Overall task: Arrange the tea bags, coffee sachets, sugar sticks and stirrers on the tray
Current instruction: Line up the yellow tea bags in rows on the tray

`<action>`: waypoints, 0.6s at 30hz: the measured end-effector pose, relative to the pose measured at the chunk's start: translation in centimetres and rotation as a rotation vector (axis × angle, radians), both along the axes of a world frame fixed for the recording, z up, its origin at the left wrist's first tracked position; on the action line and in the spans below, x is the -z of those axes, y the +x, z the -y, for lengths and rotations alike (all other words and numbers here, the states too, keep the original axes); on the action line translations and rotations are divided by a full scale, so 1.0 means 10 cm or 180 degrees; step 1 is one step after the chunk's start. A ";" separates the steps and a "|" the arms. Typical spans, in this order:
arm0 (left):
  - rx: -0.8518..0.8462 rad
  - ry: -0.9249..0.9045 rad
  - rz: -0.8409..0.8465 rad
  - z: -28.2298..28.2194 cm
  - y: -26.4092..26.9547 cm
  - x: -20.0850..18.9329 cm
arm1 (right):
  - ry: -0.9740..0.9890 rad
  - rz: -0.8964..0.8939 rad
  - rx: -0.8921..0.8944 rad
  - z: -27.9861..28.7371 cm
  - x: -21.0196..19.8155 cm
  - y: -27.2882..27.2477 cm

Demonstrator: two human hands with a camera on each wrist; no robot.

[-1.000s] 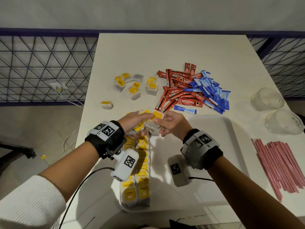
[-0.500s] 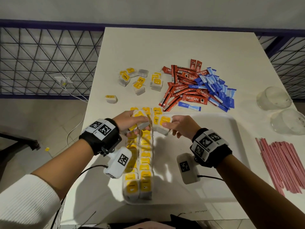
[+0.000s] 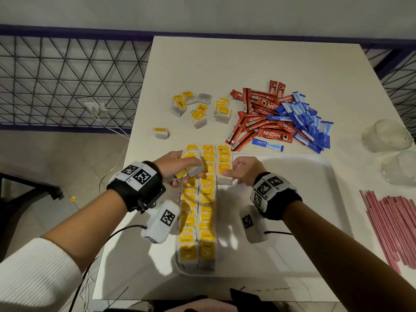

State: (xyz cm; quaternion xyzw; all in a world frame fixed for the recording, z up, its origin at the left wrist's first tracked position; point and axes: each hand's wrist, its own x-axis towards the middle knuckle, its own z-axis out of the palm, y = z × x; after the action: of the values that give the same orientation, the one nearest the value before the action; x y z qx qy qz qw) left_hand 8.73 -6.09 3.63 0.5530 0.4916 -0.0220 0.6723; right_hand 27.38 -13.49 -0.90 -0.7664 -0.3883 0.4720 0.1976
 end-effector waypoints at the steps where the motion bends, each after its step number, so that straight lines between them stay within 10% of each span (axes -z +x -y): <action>1: 0.0049 0.0000 -0.0019 0.01 0.00 -0.02 | 0.0027 0.0026 0.0037 0.00 0.02 -0.01; 18: 0.0105 0.0010 -0.0060 0.00 0.05 0.06 | 0.0186 0.0456 0.0299 0.04 0.08 -0.04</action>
State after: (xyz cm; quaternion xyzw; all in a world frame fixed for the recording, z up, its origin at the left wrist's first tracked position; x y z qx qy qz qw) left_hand 9.26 -6.09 3.02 0.5619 0.4887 -0.0375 0.6664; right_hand 26.98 -13.91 -1.69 -0.8095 -0.3787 0.3946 0.2135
